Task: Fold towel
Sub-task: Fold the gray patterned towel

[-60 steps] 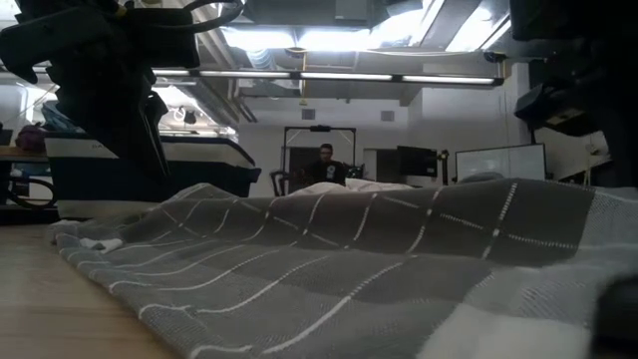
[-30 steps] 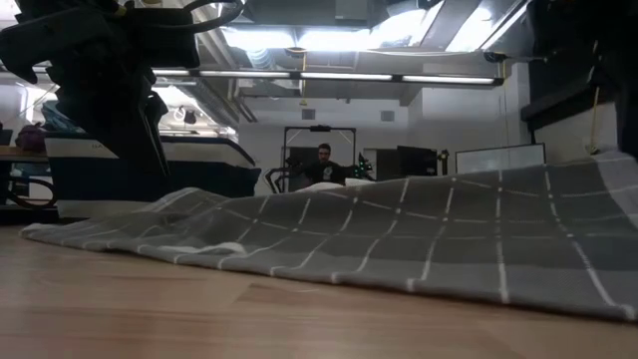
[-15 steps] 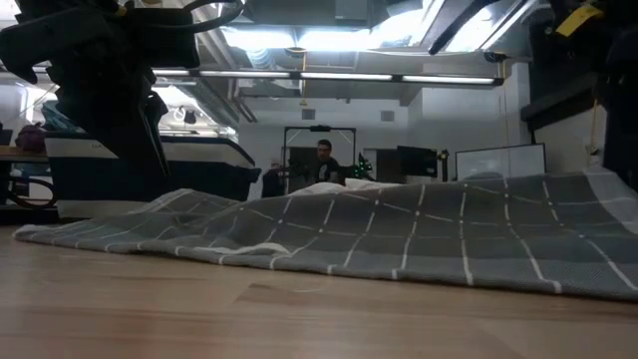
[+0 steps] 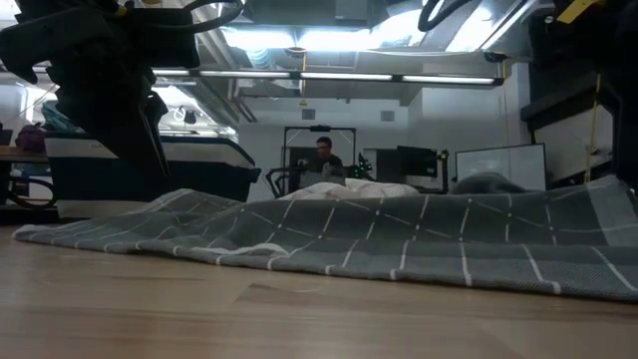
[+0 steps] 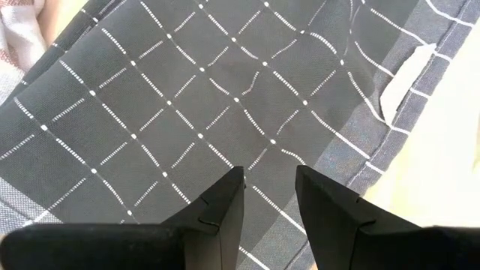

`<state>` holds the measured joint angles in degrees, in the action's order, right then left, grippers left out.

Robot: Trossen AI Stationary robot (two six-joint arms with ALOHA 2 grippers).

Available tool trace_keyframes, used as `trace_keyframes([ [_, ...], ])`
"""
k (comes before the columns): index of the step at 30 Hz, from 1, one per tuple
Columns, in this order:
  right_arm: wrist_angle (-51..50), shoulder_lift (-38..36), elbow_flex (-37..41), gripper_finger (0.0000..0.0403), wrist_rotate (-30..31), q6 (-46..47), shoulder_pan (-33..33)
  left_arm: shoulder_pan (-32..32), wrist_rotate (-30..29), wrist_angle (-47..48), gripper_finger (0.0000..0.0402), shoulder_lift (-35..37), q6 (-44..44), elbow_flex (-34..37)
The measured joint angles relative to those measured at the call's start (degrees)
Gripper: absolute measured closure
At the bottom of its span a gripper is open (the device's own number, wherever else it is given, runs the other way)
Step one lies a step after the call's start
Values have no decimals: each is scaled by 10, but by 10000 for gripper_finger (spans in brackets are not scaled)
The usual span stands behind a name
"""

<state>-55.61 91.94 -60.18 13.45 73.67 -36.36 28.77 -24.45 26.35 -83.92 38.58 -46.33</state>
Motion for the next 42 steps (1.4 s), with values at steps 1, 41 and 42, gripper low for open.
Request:
trace_keyframes([
  [1,0,0,0,237,0,0,0,0,0,0,286,0,0,0],
  [41,58,0,-1,235,-130,-7,0,-8,-16,-43,286,0,17,0],
  [42,43,0,-1,235,-130,-7,0,-9,-16,-54,286,0,21,0],
])
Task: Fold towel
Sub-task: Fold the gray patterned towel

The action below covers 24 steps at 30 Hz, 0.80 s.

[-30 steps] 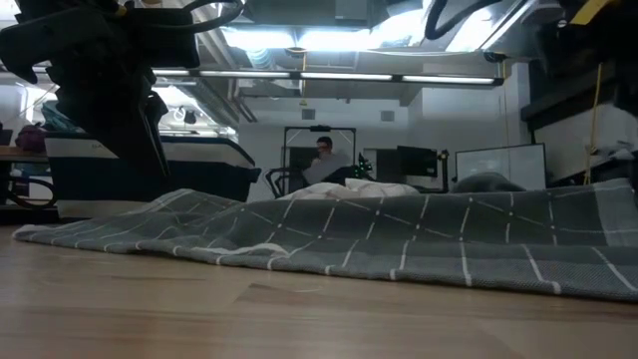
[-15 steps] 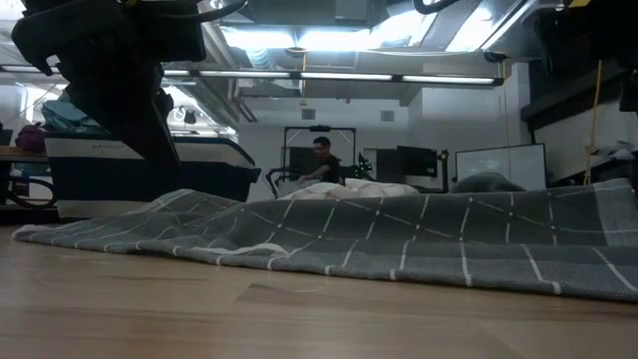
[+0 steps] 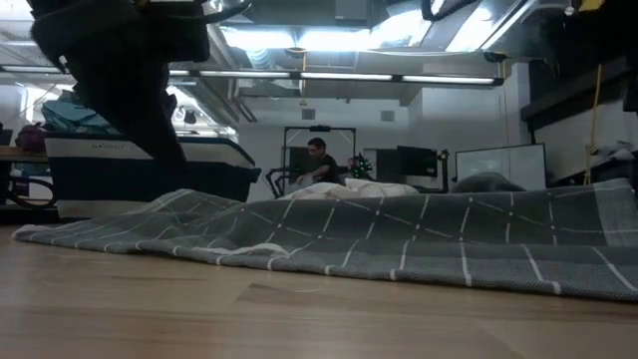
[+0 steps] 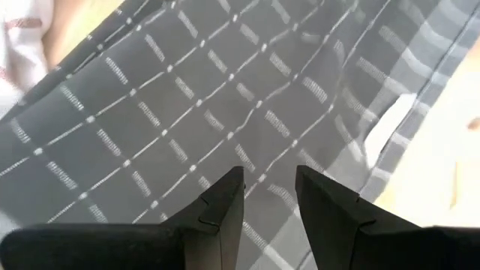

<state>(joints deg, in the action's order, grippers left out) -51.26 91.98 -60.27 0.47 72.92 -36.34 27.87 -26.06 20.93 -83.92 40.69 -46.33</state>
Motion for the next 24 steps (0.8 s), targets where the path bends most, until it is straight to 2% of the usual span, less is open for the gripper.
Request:
trace_keyframes([
  [5,-101,0,0,235,1,-1,0,-2,4,-82,286,-3,54,0],
  [9,-151,0,0,235,27,-1,0,-1,5,-152,286,-33,57,0],
  [14,-148,0,0,235,102,-1,0,-1,14,-207,286,-103,67,0],
  [18,-139,0,8,235,155,-1,3,-1,15,-224,286,-144,122,0],
  [24,-42,0,82,235,145,2,42,-1,10,-235,286,-179,144,-1],
])
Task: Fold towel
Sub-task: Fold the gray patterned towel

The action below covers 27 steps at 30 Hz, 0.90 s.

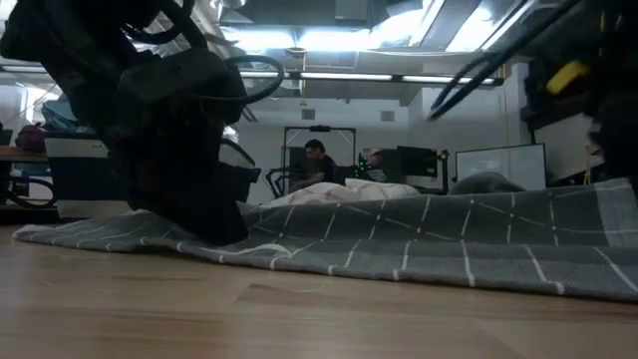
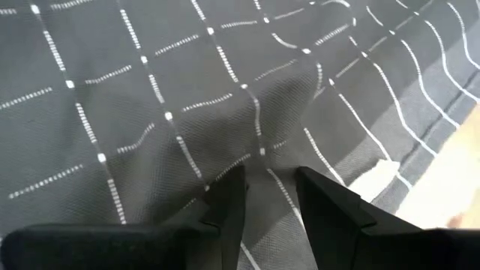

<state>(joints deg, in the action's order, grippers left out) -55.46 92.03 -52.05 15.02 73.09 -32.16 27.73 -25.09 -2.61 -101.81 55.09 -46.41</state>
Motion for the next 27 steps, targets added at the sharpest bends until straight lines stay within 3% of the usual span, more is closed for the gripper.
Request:
trace_keyframes([
  [11,283,12,54,235,-121,1,26,0,-34,60,286,-6,30,-2],
  [18,510,73,49,235,-144,25,9,0,-36,138,286,-1,27,-2],
  [24,526,114,1,235,-143,25,2,9,-22,256,286,35,10,0],
  [27,517,115,-15,235,-112,1,2,17,-14,287,286,69,0,2],
])
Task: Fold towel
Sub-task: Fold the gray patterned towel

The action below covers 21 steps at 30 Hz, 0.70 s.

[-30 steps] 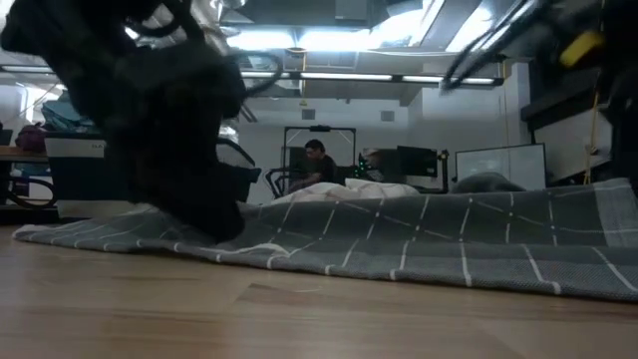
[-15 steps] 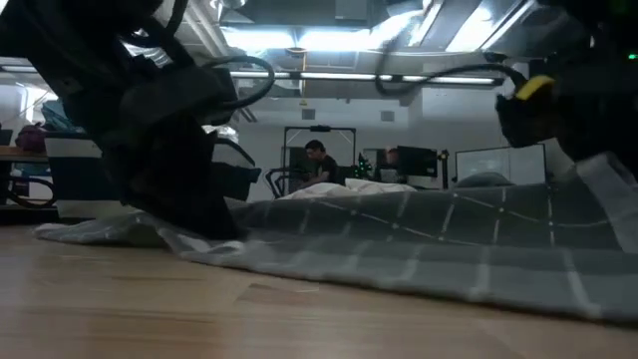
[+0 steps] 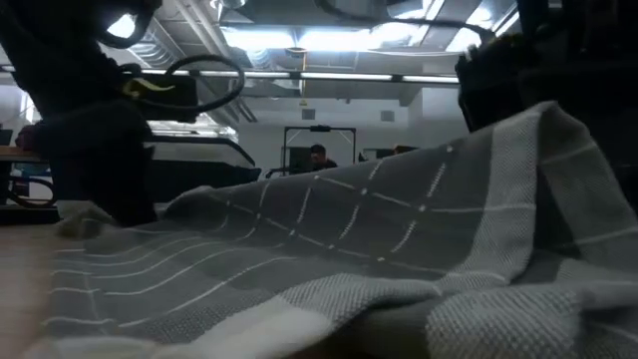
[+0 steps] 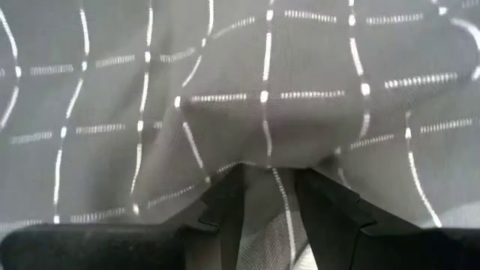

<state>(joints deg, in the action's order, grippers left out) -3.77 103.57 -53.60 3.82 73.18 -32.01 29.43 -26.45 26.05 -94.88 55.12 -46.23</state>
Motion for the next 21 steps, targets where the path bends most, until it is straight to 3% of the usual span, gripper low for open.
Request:
trace_keyframes([
  [6,-17,-26,-37,235,54,-54,3,25,6,-11,286,93,6,0],
  [11,-152,-49,-86,235,79,-126,2,51,2,-42,286,143,-9,0],
  [16,-312,-50,-143,235,96,-250,2,75,8,-103,286,137,-67,0],
  [21,-290,-50,-150,235,89,-334,2,80,4,-161,286,106,-105,0],
])
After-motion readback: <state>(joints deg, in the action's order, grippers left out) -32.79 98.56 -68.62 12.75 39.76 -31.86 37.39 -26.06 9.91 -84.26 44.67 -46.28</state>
